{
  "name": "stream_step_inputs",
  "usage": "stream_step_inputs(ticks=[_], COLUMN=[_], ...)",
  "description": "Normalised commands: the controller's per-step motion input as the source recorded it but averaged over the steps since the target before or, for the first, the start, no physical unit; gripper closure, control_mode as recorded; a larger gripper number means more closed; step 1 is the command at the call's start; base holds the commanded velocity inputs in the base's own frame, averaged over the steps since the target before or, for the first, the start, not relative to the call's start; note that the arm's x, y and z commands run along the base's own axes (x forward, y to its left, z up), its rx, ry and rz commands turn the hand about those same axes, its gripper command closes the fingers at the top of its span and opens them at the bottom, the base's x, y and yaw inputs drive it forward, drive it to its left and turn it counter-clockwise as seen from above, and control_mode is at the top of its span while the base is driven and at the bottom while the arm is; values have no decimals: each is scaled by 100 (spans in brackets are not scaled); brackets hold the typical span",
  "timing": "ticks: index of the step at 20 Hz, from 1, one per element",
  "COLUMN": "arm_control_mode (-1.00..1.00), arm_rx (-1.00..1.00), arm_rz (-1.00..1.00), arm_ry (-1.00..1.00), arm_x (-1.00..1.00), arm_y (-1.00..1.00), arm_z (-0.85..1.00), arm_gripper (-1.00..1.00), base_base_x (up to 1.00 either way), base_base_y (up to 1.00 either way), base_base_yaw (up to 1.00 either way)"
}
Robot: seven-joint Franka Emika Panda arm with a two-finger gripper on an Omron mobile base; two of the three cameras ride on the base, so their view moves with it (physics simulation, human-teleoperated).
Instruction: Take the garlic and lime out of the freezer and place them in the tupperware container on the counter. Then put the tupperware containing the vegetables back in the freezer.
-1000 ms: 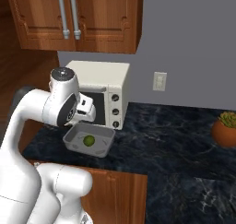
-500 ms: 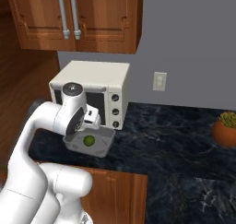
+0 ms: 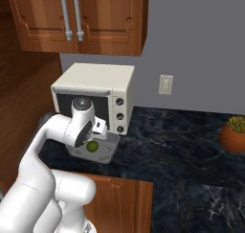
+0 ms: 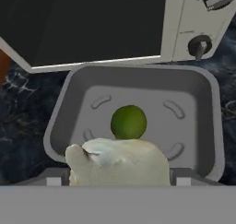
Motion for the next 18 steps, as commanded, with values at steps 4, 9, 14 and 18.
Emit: stream_step_inputs(ticks=[4,9,14,18], arm_control_mode=[-100,-100,-100,-100], arm_rx=[0,0,0,0], arm_rz=[0,0,0,0], arm_ry=[3,1,0,0], arm_x=[41,28,19,26], arm_y=[0,0,0,0], arm_z=[-34,-28,-25,-22], arm_gripper=[100,100,100,100], base_base_x=[0,0,0,0], base_base_y=[0,0,0,0], base_base_yaw=[0,0,0,0])
